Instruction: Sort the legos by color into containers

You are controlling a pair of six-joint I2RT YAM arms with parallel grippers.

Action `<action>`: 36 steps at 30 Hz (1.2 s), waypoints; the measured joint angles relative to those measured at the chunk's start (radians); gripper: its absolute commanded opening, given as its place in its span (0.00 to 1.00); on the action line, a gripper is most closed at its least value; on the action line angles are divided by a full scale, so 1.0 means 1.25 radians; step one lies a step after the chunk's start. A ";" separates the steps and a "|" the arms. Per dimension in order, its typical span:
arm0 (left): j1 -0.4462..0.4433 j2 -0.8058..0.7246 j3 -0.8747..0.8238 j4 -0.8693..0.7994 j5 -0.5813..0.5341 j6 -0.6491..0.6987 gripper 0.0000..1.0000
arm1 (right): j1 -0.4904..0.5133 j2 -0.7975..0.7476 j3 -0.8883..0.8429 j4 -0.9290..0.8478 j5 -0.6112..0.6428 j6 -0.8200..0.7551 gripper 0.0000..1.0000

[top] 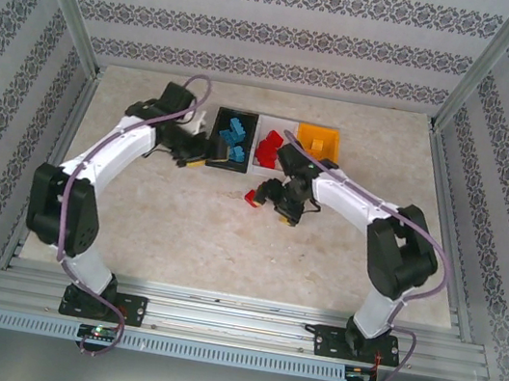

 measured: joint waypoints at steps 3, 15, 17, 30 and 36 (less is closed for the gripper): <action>0.046 -0.066 -0.085 -0.004 -0.001 0.017 0.78 | 0.009 0.074 0.098 -0.024 0.009 -0.006 0.76; 0.091 -0.208 -0.164 -0.021 0.008 0.074 0.78 | 0.021 0.289 0.351 -0.151 0.050 -0.004 0.76; 0.091 -0.208 -0.172 -0.022 0.008 0.076 0.78 | 0.021 0.305 0.372 -0.171 0.055 -0.002 0.76; 0.091 -0.189 -0.177 -0.023 0.015 0.078 0.79 | 0.023 0.361 0.426 -0.220 0.060 0.004 0.49; 0.091 -0.181 -0.177 -0.023 0.014 0.080 0.80 | 0.027 0.362 0.433 -0.222 0.060 0.000 0.43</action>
